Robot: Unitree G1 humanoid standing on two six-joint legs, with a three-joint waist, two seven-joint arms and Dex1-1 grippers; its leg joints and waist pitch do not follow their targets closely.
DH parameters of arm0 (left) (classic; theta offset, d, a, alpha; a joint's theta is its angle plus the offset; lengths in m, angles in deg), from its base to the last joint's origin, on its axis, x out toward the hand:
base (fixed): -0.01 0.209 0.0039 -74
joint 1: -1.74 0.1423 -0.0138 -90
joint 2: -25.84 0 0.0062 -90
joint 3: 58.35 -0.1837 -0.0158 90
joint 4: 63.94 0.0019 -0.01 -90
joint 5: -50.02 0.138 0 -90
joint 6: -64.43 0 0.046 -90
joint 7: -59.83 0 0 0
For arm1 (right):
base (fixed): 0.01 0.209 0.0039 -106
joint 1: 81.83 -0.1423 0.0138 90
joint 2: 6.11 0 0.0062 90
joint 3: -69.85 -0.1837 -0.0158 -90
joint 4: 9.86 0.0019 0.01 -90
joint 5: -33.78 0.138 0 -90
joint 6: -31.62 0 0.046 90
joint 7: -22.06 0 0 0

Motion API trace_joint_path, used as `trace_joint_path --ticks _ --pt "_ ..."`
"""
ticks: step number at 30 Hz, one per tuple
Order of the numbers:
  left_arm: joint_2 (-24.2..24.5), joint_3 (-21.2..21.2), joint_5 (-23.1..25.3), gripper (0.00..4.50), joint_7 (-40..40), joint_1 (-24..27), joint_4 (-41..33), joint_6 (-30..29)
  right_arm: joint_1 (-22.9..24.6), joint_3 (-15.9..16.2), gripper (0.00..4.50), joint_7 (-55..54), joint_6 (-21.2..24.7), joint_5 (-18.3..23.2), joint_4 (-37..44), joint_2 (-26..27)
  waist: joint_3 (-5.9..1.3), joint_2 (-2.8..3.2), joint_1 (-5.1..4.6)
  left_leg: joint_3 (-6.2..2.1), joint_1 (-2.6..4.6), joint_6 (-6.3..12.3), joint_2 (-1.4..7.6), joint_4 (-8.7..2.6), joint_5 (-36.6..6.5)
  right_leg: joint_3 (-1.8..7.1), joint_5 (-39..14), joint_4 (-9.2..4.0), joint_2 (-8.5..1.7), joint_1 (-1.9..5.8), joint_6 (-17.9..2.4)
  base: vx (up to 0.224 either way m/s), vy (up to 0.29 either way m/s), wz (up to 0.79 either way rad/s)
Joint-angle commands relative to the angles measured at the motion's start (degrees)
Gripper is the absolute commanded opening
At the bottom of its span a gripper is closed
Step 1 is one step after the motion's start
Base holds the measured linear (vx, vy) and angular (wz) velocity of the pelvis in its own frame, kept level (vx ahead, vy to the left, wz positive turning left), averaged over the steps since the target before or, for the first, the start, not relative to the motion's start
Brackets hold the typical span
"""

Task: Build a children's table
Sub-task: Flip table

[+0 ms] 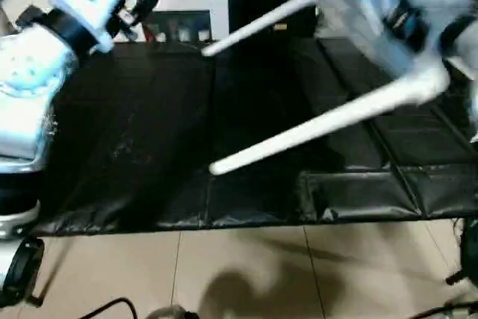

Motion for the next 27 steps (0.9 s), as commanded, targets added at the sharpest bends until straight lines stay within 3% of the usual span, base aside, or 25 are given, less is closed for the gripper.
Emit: trace_joint_path --ticks 1,5,7,9,12,15,17,18,19,20,21,22,23,24,25,27 --pt "-3.43 0.51 -5.16 2.0 1.34 0.57 3.76 -6.84 -1.13 5.17 2.91 7.73 -6.84 0.59 1.8 2.96 -2.73 -2.58 -0.78 -2.32 2.02 0.64 4.26 -3.6 -14.61 2.51 -19.01 -6.12 -4.67 0.39 -10.94 0.0 0.0 0.0" --pt "-4.59 2.91 -7.2 1.99 1.62 0.01 2.75 -11.94 -2.68 3.83 3.15 6.79 -13.75 1.49 -1.32 4.55 -2.66 -2.64 -1.46 -2.45 1.74 0.75 4.1 -3.73 -15.15 2.41 -17.88 -6.17 -4.61 0.46 -11.24 0.0 0.0 0.0" --pt "-4.56 3.75 -7.24 1.99 1.78 -0.01 2.34 -14.08 -4.48 1.0 3.39 6.92 -16.01 4.36 -3.39 6.2 -2.67 -2.57 -2.02 -2.61 1.47 0.97 3.89 -3.64 -16.17 2.24 -19.65 -6.24 -4.7 0.64 -10.98 0.0 0.0 0.0" --pt "-4.75 4.24 -7.52 1.99 2.01 0.07 1.74 -15.84 -5.13 -0.09 3.54 6.89 -18.01 5.09 -4.23 6.74 -2.49 -2.63 -2.31 -2.66 1.5 0.92 3.85 -3.68 -17.07 2.18 -21.34 -6.49 -4.58 0.46 -10.36 0.0 0.0 0.0" --pt "-5.16 4.7 -7.69 1.99 2.2 0.31 1.32 -17.15 -6.34 -3.38 3.78 5.99 -21.29 7.31 -5.11 8.4 -2.59 -2.54 -2.77 -2.57 1.74 1.25 3.87 -3.6 -17.33 2.2 -20.86 -6.66 -4.43 0.23 -11.03 0.0 0.0 0.0" --pt "-5.36 5.01 -7.46 1.99 2.36 0.75 1.03 -17.92 -7.53 -6.77 4.1 4.78 -23.38 10.08 -5.13 10.24 -2.79 -2.47 -2.81 -2.66 1.38 1.84 3.95 -3.77 -16.57 2.11 -18.47 -6.32 -4.4 0.53 -11.5 0.0 0.0 0.0" --pt "-5.34 5.47 -7.3 1.99 2.31 1.24 0.38 -18.78 -8.37 -9.99 4.23 4.14 -25.79 13.73 -4.03 11.82 -2.8 -2.43 -2.73 -2.55 1.63 2.07 4.02 -3.76 -16.71 2.22 -17.79 -6.47 -4.44 0.29 -11.78 0.0 0.0 0.0" --pt "-5.34 5.47 -7.3 1.99 2.31 1.24 0.38 -18.78 -8.37 -9.99 4.23 4.14 -25.79 13.73 -4.03 11.82 -3.17 -2.27 -2.53 -2.54 1.49 2.35 4.15 -3.74 -14.84 2.3 -14.88 -6.09 -4.48 0.6 -12.33 0.0 0.0 0.0" --pt "-4.93 5.84 -6.91 1.96 2.2 1.95 0.01 -19.07 -8.45 -13.36 4.39 3.82 -26.69 17.97 -1.19 13.05 -3.5 -1.93 -2.3 -2.51 1.51 2.56 4.37 -3.77 -12.31 2.2 -9.85 -5.53 -4.12 0.62 -13.44 0.0 0.0 0.0" --pt "-4.69 6.1 -6.84 1.94 2.16 2.42 -0.08 -19.0 -7.79 -14.62 4.45 3.68 -26.13 19.69 1.04 13.33 -3.57 -1.97 -2.33 -2.39 1.48 3.1 4.38 -3.73 -11.43 2.26 -7.05 -5.32 -4.04 0.6 -13.8 0.0 0.0 0.0" --pt "-4.53 6.25 -6.82 1.92 2.12 2.71 -0.11 -18.87 -7.3 -15.29 4.48 3.59 -25.72 20.63 2.48 13.44 -4.06 -1.85 -2.18 -2.5 1.3 4.69 4.5 -3.55 -7.63 2.04 -0.38 -4.43 -3.88 0.98 -14.43 0.0 0.0 0.0" --pt "-4.46 6.39 -6.81 1.88 2.13 2.93 -0.21 -18.93 -6.76 -15.79 4.5 3.55 -25.39 21.17 3.54 13.64 -4.06 -1.91 -2.03 -2.39 1.05 6.42 4.41 -3.27 -4.41 1.94 4.45 -3.93 -3.76 0.88 -15.28 0.0 0.0 0.0" --pt "-4.38 6.51 -6.75 1.88 2.19 3.24 -0.32 -18.86 -5.59 -16.16 4.5 3.07 -24.24 21.76 5.45 13.96 -4.06 -1.91 -2.03 -2.39 1.05 6.42 4.41 -3.27 -4.41 1.94 4.45 -3.93 -3.76 0.88 -15.28 0.0 0.0 0.0" --pt "-4.3 6.58 -6.69 1.85 2.26 3.49 -0.42 -18.81 -4.58 -16.47 4.5 2.69 -23.25 22.24 7.03 14.25 -3.82 -1.79 -1.96 -2.32 0.84 7.56 4.32 -3.27 -4.16 1.9 5.32 -4.0 -3.92 1.0 -15.85 0.0 0.0 0.0" --pt "-3.92 6.68 -6.71 1.83 2.28 4.36 -0.59 -17.81 -0.9 -16.83 4.5 2.04 -18.8 24.76 11.97 15.38 -3.75 -1.15 -1.83 -2.42 1.01 7.24 4.32 -3.31 -5.41 1.92 3.86 -4.2 -4.11 0.92 -15.85 0.0 0.0 0.0" --pt "-3.36 6.36 -6.51 1.81 2.15 5.84 -0.71 -16.03 5.09 -16.4 4.5 1.21 -15.37 27.09 17.71 17.03 -3.42 -1.19 -1.81 -2.57 1.26 5.99 4.67 -4.02 -8.16 2.03 1.09 -4.84 -4.14 0.96 -14.5 0.0 0.0 0.0"
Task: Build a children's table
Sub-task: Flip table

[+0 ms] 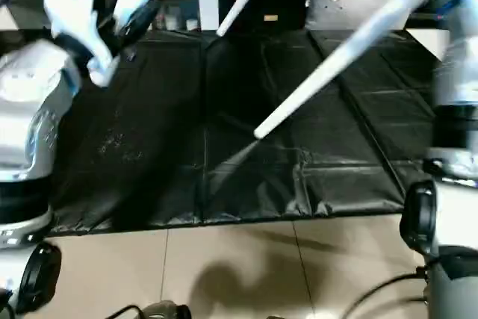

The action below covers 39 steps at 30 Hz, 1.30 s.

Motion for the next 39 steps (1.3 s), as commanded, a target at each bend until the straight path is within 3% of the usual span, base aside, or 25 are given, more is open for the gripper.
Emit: trace_joint_path --ticks 1,3,4,5,6,9,11,13,17,20,21,25,26,27,31,32,34,39 --pt "0.2 0.49 -0.55 1.78 0.18 1.54 0.89 0.42 5.24 0.71 4.5 -1.3 4.32 2.14 3.71 1.67 -4.1 0.46 -0.19 -2.78 2.63 3.08 4.66 -4.46 -9.88 2.14 -1.14 -4.13 -4.13 1.52 -13.5 0.0 0.0 0.0" --pt "0.17 0.51 -1.14 1.71 -0.82 2.93 0.69 1.98 10.13 1.28 4.5 -2.78 5.95 2.73 7.18 2.99 -4.11 0.14 -0.45 -2.76 2.61 1.11 4.56 -4.76 -11.37 2.1 -2.82 -4.39 -4.09 1.62 -13.57 0.0 0.0 0.0" --pt "0.42 0.22 -1.46 1.71 -1.55 3.77 0.63 3.01 13.06 1.69 4.5 -3.44 6.89 2.85 9.26 3.61 -3.92 0.17 -0.14 -2.58 2.87 0.29 4.61 -4.86 -12.62 2.36 -4.72 -4.82 -4.22 1.27 -12.8 0.0 0.0 0.0" --pt "0.54 0.39 -1.74 1.68 -1.69 5.18 0.69 4.07 19.32 2.33 4.5 -5.62 6.74 1.87 12.84 5.56 -3.95 0.36 -0.13 -2.69 2.78 -0.17 4.56 -4.91 -13.26 2.38 -5.52 -4.7 -4.27 1.33 -12.61 0.0 0.0 0.0" --pt "0.54 0.39 -1.74 1.64 -1.69 5.18 0.69 4.07 19.32 2.33 4.5 -5.62 6.74 1.87 12.84 5.56 -3.9 0.37 0.14 -2.6 2.94 -0.92 4.65 -5.14 -13.86 2.51 -6.77 -5.03 -4.29 1.08 -11.47 0.0 0.0 0.0" --pt "0.57 1.1 -2.09 1.59 -1.76 6.4 1.16 5.98 26.34 1.54 4.5 -9.11 6.9 2.51 17.09 9.35 -3.88 0.3 0.05 -2.77 3.01 -2.44 4.57 -5.43 -15.8 2.51 -9.22 -5.1 -4.24 0.8 -10.5 0.0 0.0 0.0" --pt "1.0 1.09 -2.46 1.59 -2.74 7.29 1.4 8.02 29.24 1.22 4.5 -11.05 7.59 2.48 18.82 11.06 -3.8 0.93 0.24 -2.94 3.09 -3.54 4.6 -5.69 -16.71 2.58 -10.03 -5.24 -4.21 0.59 -9.41 0.0 0.0 0.0" --pt "1.31 1.11 -3.53 1.57 -4.56 8.39 1.47 11.13 31.39 0.12 4.5 -13.59 8.4 2.29 19.22 13.07 -3.7 0.96 0.2 -2.91 3.14 -4.19 4.58 -5.9 -17.71 2.68 -10.06 -5.48 -4.19 0.33 -8.78 0.0 0.0 0.0" --pt "2.3 0.48 -6.08 1.56 -9.61 10.29 1.15 15.13 31.61 -2.02 4.5 -17.08 9.41 1.86 15.44 13.78 -3.98 1.12 0.09 -2.84 3.3 -5.17 4.51 -5.89 -16.72 2.56 -6.06 -4.9 -4.0 0.41 -9.46 0.0 0.0 0.0" --pt "2.99 0.37 -6.33 1.56 -10.54 10.91 1.01 16.11 30.06 -3.09 4.5 -17.76 9.73 2.56 11.32 13.38 -4.06 0.95 0.04 -2.62 3.1 -4.7 4.35 -5.71 -14.56 2.56 -2.92 -4.57 -4.06 0.72 -10.08 0.0 0.0 0.0" --pt "3.39 0.68 -6.36 1.56 -10.5 11.25 0.98 16.17 27.77 -4.09 4.5 -17.66 9.07 2.88 6.12 12.84 -4.14 0.54 0.07 -2.45 3.02 -4.03 4.26 -5.46 -13.45 2.59 -2.03 -4.44 -4.22 0.88 -10.53 0.0 0.0 0.0" --pt "3.73 0.93 -6.6 1.56 -10.61 11.7 1.32 17.15 25.03 -4.82 4.5 -16.69 9.06 3.39 0.75 12.36 -4.08 0.25 0.08 -2.22 2.87 -2.45 4.28 -5.09 -10.87 2.59 -2.43 -4.49 -4.29 1.19 -11.45 0.0 0.0 0.0" --pt "4.06 1.06 -6.74 1.56 -10.87 12.08 1.44 17.73 21.56 -4.48 4.5 -13.73 8.3 3.46 -5.46 11.48 -4.15 0.22 -0.03 -2.24 2.8 -1.89 4.26 -5.0 -10.28 2.47 -1.84 -4.32 -4.25 1.21 -11.77 0.0 0.0 0.0" --pt "4.06 1.06 -6.74 1.56 -10.87 12.08 1.44 17.73 21.56 -4.48 4.5 -13.73 8.3 3.46 -5.46 11.48 -4.15 0.22 -0.03 -2.24 2.8 -1.89 4.26 -5.0 -10.28 2.47 -1.84 -4.32 -4.25 1.21 -11.77 0.0 0.0 0.0" --pt "4.84 1.05 -7.08 1.56 -11.19 12.43 1.95 18.62 13.17 -4.24 4.5 -12.9 4.23 0.96 -19.61 10.0 -4.29 0.31 -0.27 -1.98 2.81 -1.53 4.07 -4.54 -8.7 2.31 -1.18 -4.08 -4.13 1.28 -13.79 0.0 0.0 0.0" --pt "5.16 0.77 -7.03 1.56 -11.33 12.52 2.17 18.98 8.93 -4.92 4.5 -12.55 3.41 0.96 -26.41 9.74 -4.31 0.24 -0.01 -1.87 3.02 -1.33 4.13 -4.52 -8.62 2.3 -0.89 -4.18 -4.06 1.22 -13.83 0.0 0.0 0.0" --pt "5.32 0.54 -7.08 1.56 -11.53 12.53 2.28 19.17 4.76 -4.83 4.5 -12.19 2.22 0.05 -33.33 9.29 -4.3 0.16 -0.1 -1.79 2.85 -0.78 4.07 -4.32 -8.25 2.27 -0.48 -4.02 -4.08 1.26 -14.88 0.0 0.0 0.0" --pt "5.79 0.16 -7.2 1.56 -11.98 12.82 2.21 19.29 -2.95 -4.3 4.5 -11.36 1.49 -1.43 -45.3 8.71 -4.51 0.25 0.23 -1.76 2.8 0.57 4.22 -4.05 -6.48 2.14 2.05 -3.45 -4.1 1.34 -15.93 0.0 0.0 0.0"
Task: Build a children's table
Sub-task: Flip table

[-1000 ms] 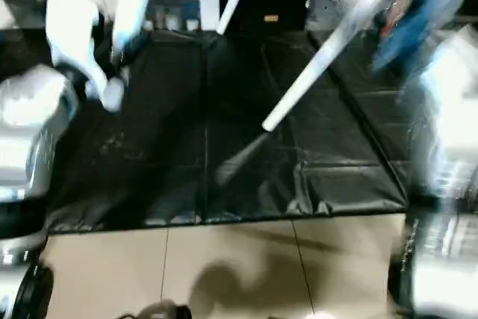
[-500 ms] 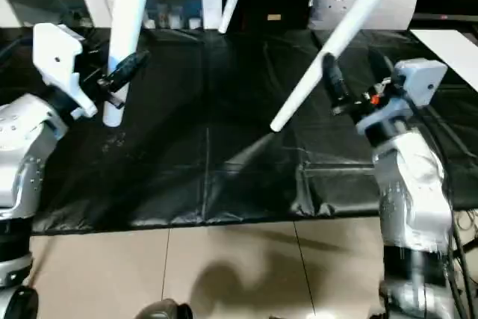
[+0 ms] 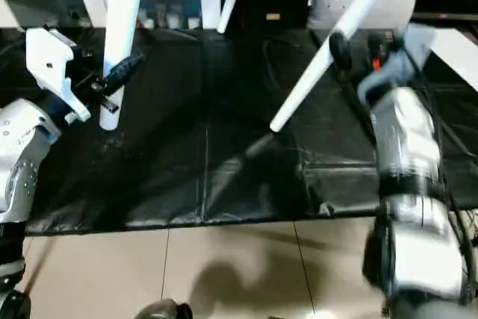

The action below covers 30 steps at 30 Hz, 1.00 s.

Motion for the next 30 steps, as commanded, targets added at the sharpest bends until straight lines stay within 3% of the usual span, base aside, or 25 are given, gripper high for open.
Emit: trace_joint_path --ticks 1,8,9,11,12,16,18,20,21,23,25,26,28,30 --pt "1.24 -2.23 0.48 1.56 -2.75 0.12 -1.21 1.28 -3.22 -0.52 4.5 0.12 -0.48 -0.88 -5.39 -0.77 -4.77 -0.13 -0.49 -2.06 2.79 1.11 4.19 -3.68 -6.42 1.92 1.56 -2.92 -3.98 1.48 -16.47 0.0 0.0 0.0" --pt "1.65 -2.94 -0.72 1.56 -4.29 1.02 -1.24 1.98 -9.48 -1.64 4.5 3.63 -0.74 -0.95 -15.3 -0.55 -4.63 -0.06 -0.24 -1.96 2.69 0.91 4.38 -3.72 -8.23 1.86 0.01 -2.85 -4.04 1.42 -17.23 0.0 0.0 0.0" --pt "1.63 -3.04 -1.04 1.56 -4.77 1.27 -1.31 2.19 -10.12 -1.87 4.5 5.87 -0.11 -0.5 -15.92 -0.4 -4.62 -0.5 -0.18 -1.88 2.63 1.27 4.45 -3.7 -8.6 1.84 -0.05 -2.85 -4.04 1.48 -17.38 0.0 0.0 0.0" --pt "1.68 -3.17 -1.26 1.56 -4.98 1.6 -1.38 2.44 -10.85 -1.96 4.5 8.85 0.35 -0.25 -16.69 -0.31 -4.68 -0.37 0.08 -1.88 2.58 1.65 4.5 -3.6 -8.0 1.82 0.11 -2.65 -4.16 1.48 -17.53 0.0 0.0 0.0" --pt "1.74 -3.29 -1.36 1.56 -5.03 2.08 -1.38 2.72 -11.32 -1.24 4.5 13.8 0.78 -0.5 -17.11 -0.41 -4.72 -1.07 0.05 -1.82 2.42 2.16 4.54 -3.57 -7.12 1.77 0.86 -2.53 -4.09 1.61 -17.49 0.0 0.0 0.0" --pt "1.66 -2.97 -1.33 1.56 -4.65 3.05 -0.5 3.17 -10.84 0.62 4.5 23.93 1.53 -0.71 -15.87 -1.54 -4.99 -0.92 0.15 -1.81 2.24 4.36 4.54 -3.01 -3.89 1.64 4.25 -2.04 -3.97 1.52 -17.95 0.0 0.0 0.0" --pt "1.62 -2.65 -1.14 1.56 -4.09 3.76 0.33 3.54 -10.13 0.84 4.5 29.24 2.27 0.06 -14.56 -2.66 -5.42 -0.95 0.36 -1.85 1.74 6.28 4.36 -2.27 -0.3 1.63 8.83 -1.32 -3.88 1.42 -18.65 0.0 0.0 0.0" --pt "1.61 -2.44 -1.03 1.56 -3.81 4.07 0.75 3.78 -9.83 0.88 4.5 31.48 2.18 0.06 -14.11 -3.19 -5.19 -0.82 0.51 -1.76 1.48 7.26 4.37 -1.97 -0.76 1.67 9.09 -1.25 -3.91 0.92 -18.89 0.0 0.0 0.0" --pt "1.56 -2.13 -1.0 1.56 -3.54 4.34 1.23 4.09 -9.41 0.93 4.5 33.8 2.41 0.26 -13.36 -3.66 -5.07 -0.58 0.57 -1.75 1.66 6.94 4.5 -2.08 -2.98 1.57 6.44 -1.52 -3.97 0.85 -18.85 0.0 0.0 0.0" --pt "1.45 -1.41 -1.37 1.56 -2.92 4.97 2.43 4.72 -7.36 1.64 4.5 40.74 3.71 1.12 -9.42 -4.75 -5.0 -0.62 0.75 -1.8 1.78 6.19 4.62 -2.22 -4.76 1.6 4.5 -1.75 -3.88 0.98 -18.09 0.0 0.0 0.0" --pt "1.45 -0.91 -1.08 1.56 -2.08 5.56 3.69 5.53 -3.0 2.66 4.5 46.22 7.2 4.17 -0.51 -5.65 -5.16 0.52 1.24 -2.16 2.08 5.35 4.82 -2.33 -5.05 1.5 4.48 -1.55 -3.76 0.77 -17.26 0.0 0.0 0.0" --pt "1.46 -0.69 -0.81 1.56 -1.55 5.9 3.89 5.7 -0.95 2.9 4.5 47.08 8.65 5.62 3.67 -5.82 -5.05 0.22 1.26 -2.1 2.2 5.42 4.78 -2.53 -5.28 1.5 4.64 -1.92 -3.57 0.74 -16.82 0.0 0.0 0.0" --pt "1.44 -0.05 -0.68 1.56 -0.72 6.81 3.66 5.47 2.75 3.37 4.5 46.91 10.9 7.67 11.32 -5.68 -5.25 0.63 1.66 -2.34 2.27 5.33 4.94 -2.5 -4.36 1.56 6.95 -1.57 -3.71 0.76 -16.12 0.0 0.0 0.0" --pt "1.85 0.64 -0.5 1.56 -0.48 8.54 3.13 5.38 6.87 3.8 4.5 45.59 11.82 8.93 18.56 -5.33 -5.36 0.35 1.75 -2.36 2.18 5.13 4.88 -2.63 -3.77 1.44 7.91 -1.55 -3.77 0.68 -16.26 0.0 0.0 0.0"
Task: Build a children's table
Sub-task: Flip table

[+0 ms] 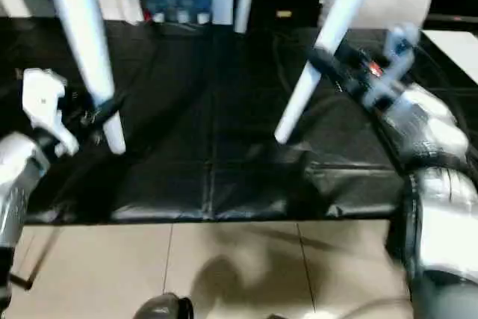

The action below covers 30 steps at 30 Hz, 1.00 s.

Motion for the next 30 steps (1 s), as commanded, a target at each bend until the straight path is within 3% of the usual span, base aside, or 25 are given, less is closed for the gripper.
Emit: trace_joint_path --ticks 1,2,3,4,8,10,13,14,15,16,18,19,20,21,23,24,25,27,28,30 --pt "0.66 -1.98 1.71 1.56 -0.54 -1.6 -4.44 3.11 0.2 2.15 4.5 2.62 0.52 2.79 8.97 1.12 -5.6 0.57 -0.13 -2.33 3.66 4.12 4.59 -3.81 -4.4 1.6 6.98 -2.63 -3.82 1.86 -15.65 0.0 0.0 0.0" --pt "0.81 -1.81 1.8 1.56 -0.46 -1.12 -4.45 3.16 1.27 2.2 4.5 2.09 0.47 2.92 10.75 1.23 -5.45 0.18 -0.26 -2.24 3.66 3.37 4.61 -4.03 -6.19 1.65 4.74 -2.9 -3.96 1.86 -15.72 0.0 0.0 0.0" --pt "1.1 -1.58 2.16 1.56 -0.3 -0.53 -4.09 3.59 2.82 1.94 4.5 1.41 1.36 3.52 13.42 1.5 -5.39 0.4 -0.13 -2.26 3.77 2.53 4.63 -4.18 -7.61 1.69 2.26 -3.13 -4.11 1.78 -15.61 0.0 0.0 0.0" --pt "1.35 -1.13 2.46 1.56 0.07 0.16 -3.54 3.92 5.21 2.0 4.5 0.3 2.32 4.26 17.22 1.98 -5.19 -0.09 -0.25 -2.22 3.75 2.27 4.67 -4.39 -8.18 1.78 1.14 -3.41 -4.06 1.79 -15.23 0.0 0.0 0.0" --pt "1.44 0.18 2.16 1.56 0.74 1.15 -0.18 3.82 12.75 3.02 4.5 -2.37 5.17 5.13 28.15 3.19 -5.0 -0.23 -0.09 -2.39 3.9 1.08 4.67 -4.86 -9.21 1.97 -1.5 -3.59 -4.18 1.58 -13.03 0.0 0.0 0.0" --pt "1.29 0.52 1.59 1.56 0.57 1.31 0.99 3.89 14.34 3.06 4.5 -3.74 5.63 4.98 30.2 3.49 -4.51 -0.6 -0.31 -2.51 4.0 -1.02 4.59 -5.35 -13.24 2.23 -8.77 -4.47 -4.64 1.63 -11.63 0.0 0.0 0.0" --pt "2.12 1.3 1.52 1.56 0.08 1.97 5.95 5.26 18.49 2.87 4.5 -9.33 5.69 3.15 34.63 4.97 -4.26 -0.43 -0.77 -2.71 4.53 -3.77 4.59 -5.85 -17.32 2.57 -14.4 -5.2 -4.68 1.16 -9.26 0.0 0.0 0.0" --pt "2.12 1.3 1.52 1.91 0.08 1.97 5.95 5.26 18.49 2.87 4.5 -9.33 5.69 3.15 34.63 4.97 -4.24 -0.42 -0.84 -2.76 4.59 -4.13 4.52 -5.94 -17.82 2.57 -14.77 -5.31 -4.67 1.09 -8.87 0.0 0.0 0.0" --pt "3.38 1.56 1.69 1.91 -0.52 2.52 6.8 4.2 20.4 2.6 4.5 -11.97 4.96 1.83 35.38 5.83 -4.09 -0.54 -1.17 -2.91 4.6 -4.92 4.48 -6.17 -19.63 2.53 -16.41 -5.38 -4.65 1.1 -8.47 0.0 0.0 0.0" --pt "3.65 2.13 1.19 2.26 -0.59 2.88 6.3 3.29 21.45 2.68 4.5 -12.75 3.87 0.6 35.33 5.88 -3.76 -0.52 -1.31 -2.96 4.95 -5.93 4.46 -6.39 -22.24 2.65 -19.66 -5.77 -4.67 0.71 -7.58 0.0 0.0 0.0" --pt "3.75 3.25 0.05 2.34 -0.6 3.64 4.98 2.04 23.58 2.75 4.5 -14.11 2.72 -1.01 36.32 5.74 -3.49 -0.58 -1.63 -3.32 5.54 -7.92 4.52 -6.55 -26.95 2.8 -24.55 -6.36 -5.01 0.51 -6.85 0.0 0.0 0.0" --pt "3.92 4.16 -0.76 2.41 -0.62 5.69 2.38 0.83 25.38 1.48 4.5 -15.72 2.44 -1.23 36.62 5.82 -3.43 -0.64 -1.72 -3.39 5.77 -8.23 4.52 -6.64 -28.09 2.84 -25.12 -6.47 -4.99 0.43 -6.88 0.0 0.0 0.0" --pt "3.98 4.83 -1.3 2.56 -0.64 7.47 0.41 0.14 26.49 0.29 4.5 -16.86 2.48 -0.96 36.9 5.99 -3.54 -0.79 -2.26 -3.63 5.37 -8.36 4.61 -7.19 -27.61 2.76 -22.6 -6.27 -4.9 1.2 -7.41 0.0 0.0 0.0" --pt "3.98 5.16 -1.55 2.68 -0.65 8.35 -0.49 -0.1 26.93 -0.29 4.5 -17.35 2.5 -0.76 37.02 6.1 -3.73 -0.74 -2.32 -3.61 5.43 -8.3 4.66 -7.24 -27.17 2.76 -21.15 -6.12 -4.88 1.3 -7.77 0.0 0.0 0.0" --pt "3.81 6.77 -2.63 2.78 -0.36 11.45 -3.15 -0.32 28.53 -1.73 4.5 -18.94 1.99 -0.51 38.17 6.31 -3.8 -1.63 -2.35 -3.26 5.29 -6.97 4.56 -7.14 -24.88 2.79 -18.26 -6.07 -4.77 1.36 -8.53 0.0 0.0 0.0" --pt "3.81 6.77 -2.63 2.78 -0.36 11.45 -3.15 -0.32 28.53 -1.73 4.5 -18.94 1.99 -0.51 38.17 6.31 -3.69 -1.29 -2.31 -3.12 5.21 -6.32 4.51 -7.09 -24.07 2.89 -17.87 -6.11 -4.85 1.36 -8.79 0.0 0.0 0.0" --pt "3.78 8.08 -3.11 2.98 0.03 13.2 -4.2 0.05 29.64 -2.27 4.5 -20.13 1.64 -0.67 39.46 6.55 -3.68 -1.52 -2.35 -3.03 5.27 -6.06 4.46 -7.04 -23.97 2.89 -17.96 -6.19 -4.79 1.3 -8.84 0.0 0.0 0.0" --pt "3.3 11.44 -5.14 3.14 0.83 17.11 -6.74 1.75 32.94 -3.8 4.5 -22.81 2.09 0.07 43.51 7.35 -3.57 -1.35 -2.3 -2.96 5.14 -5.41 4.6 -7.23 -22.91 3.01 -16.71 -6.3 -4.71 1.46 -8.1 0.0 0.0 0.0" --pt "2.47 13.24 -7.05 3.21 0.93 19.13 -9.01 2.12 35.21 -4.47 4.5 -24.23 2.47 0.34 46.22 8.01 -3.46 -1.75 -2.32 -2.89 5.33 -5.26 4.48 -7.22 -23.95 2.95 -18.03 -6.51 -4.62 1.3 -7.9 0.0 0.0 0.0" --pt "0.21 15.05 -10.22 3.21 1.58 22.89 -14.72 1.16 39.69 -5.34 4.5 -26.82 3.77 1.65 51.49 9.62 -3.54 -1.5 -1.7 -3.02 5.4 -5.2 4.75 -7.33 -23.41 3.08 -17.43 -6.55 -4.87 1.39 -7.85 0.0 0.0 0.0"
